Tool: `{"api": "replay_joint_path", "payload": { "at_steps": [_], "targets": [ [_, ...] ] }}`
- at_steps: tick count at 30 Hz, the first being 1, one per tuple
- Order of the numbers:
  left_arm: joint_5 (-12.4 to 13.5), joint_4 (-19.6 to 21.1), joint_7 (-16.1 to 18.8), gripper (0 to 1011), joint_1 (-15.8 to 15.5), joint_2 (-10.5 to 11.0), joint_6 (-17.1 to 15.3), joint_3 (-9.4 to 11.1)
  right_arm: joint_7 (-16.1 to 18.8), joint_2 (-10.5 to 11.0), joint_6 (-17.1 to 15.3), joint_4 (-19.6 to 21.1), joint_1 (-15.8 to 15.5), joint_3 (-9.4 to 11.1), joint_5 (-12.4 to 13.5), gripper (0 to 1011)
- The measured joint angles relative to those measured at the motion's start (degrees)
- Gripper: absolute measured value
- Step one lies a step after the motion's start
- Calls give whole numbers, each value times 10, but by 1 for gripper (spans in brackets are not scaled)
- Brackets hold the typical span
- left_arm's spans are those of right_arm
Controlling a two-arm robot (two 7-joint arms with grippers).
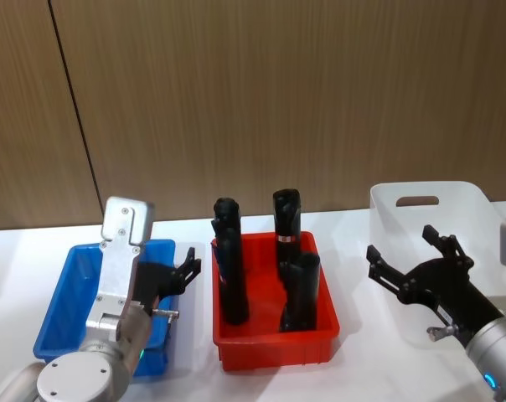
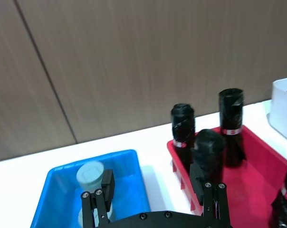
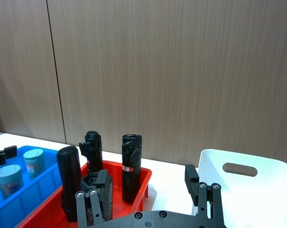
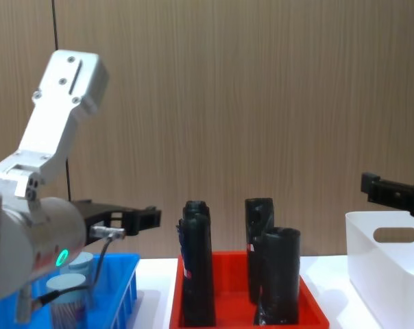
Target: Pick the cotton swabs from the blue box and place them into the white box.
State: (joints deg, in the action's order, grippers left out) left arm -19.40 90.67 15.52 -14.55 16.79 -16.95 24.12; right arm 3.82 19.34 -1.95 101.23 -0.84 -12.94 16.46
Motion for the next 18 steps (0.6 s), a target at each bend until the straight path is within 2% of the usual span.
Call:
{"api": "replay_joint_path", "payload": {
  "at_steps": [13, 18],
  "targets": [
    [-57, 10, 63, 1003, 22, 6, -31, -20, 0, 0, 0, 0, 0, 0, 0, 1002],
    [-75, 9, 74, 1003, 27, 8, -42, -27, 0, 0, 0, 0, 0, 0, 0, 1002]
  ]
}}
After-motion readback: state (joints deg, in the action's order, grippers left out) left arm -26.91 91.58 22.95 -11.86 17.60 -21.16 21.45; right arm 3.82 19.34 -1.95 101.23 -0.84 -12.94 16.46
